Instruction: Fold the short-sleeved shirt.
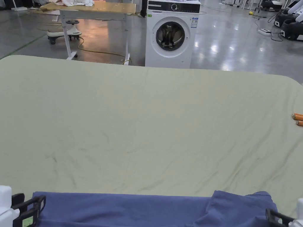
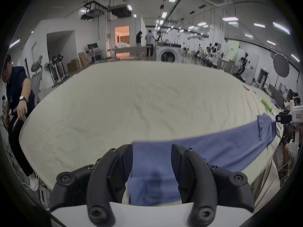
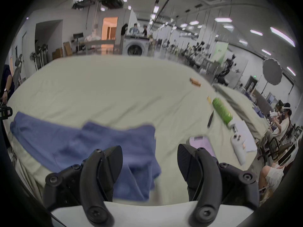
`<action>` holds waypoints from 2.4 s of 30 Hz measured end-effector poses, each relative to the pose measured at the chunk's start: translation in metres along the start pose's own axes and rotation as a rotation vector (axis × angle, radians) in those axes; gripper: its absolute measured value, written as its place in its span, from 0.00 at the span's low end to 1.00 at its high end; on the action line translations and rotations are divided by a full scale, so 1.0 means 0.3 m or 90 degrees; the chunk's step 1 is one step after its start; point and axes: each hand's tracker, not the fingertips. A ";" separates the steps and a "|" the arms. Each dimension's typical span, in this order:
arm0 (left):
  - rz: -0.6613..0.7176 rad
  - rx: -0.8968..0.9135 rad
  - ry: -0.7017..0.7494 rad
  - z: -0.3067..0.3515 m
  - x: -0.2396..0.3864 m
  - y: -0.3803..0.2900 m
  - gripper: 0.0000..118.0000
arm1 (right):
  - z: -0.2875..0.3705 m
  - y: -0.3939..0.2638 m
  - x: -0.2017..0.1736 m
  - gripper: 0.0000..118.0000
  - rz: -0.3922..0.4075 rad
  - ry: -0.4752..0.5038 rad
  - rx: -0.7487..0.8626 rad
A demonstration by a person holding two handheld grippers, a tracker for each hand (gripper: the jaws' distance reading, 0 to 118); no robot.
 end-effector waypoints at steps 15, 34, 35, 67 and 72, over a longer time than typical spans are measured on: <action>-0.057 0.241 0.047 0.002 0.241 0.175 0.08 | 0.070 0.237 -0.408 0.04 -0.064 0.071 0.304; 0.134 -0.050 -0.062 0.029 -0.316 0.062 0.00 | 0.022 0.245 -0.525 0.00 -0.030 0.117 0.306; 0.153 -0.077 -0.087 0.018 -0.336 0.049 0.00 | 0.016 0.240 -0.526 0.00 -0.029 0.118 0.302; 0.428 -0.242 -0.393 -0.301 -0.370 -0.099 0.03 | -0.011 0.211 -0.400 0.00 -0.043 0.078 0.251; 0.381 -0.229 -0.377 -0.232 -0.341 -0.004 0.03 | -0.014 0.209 -0.387 0.00 -0.044 0.075 0.251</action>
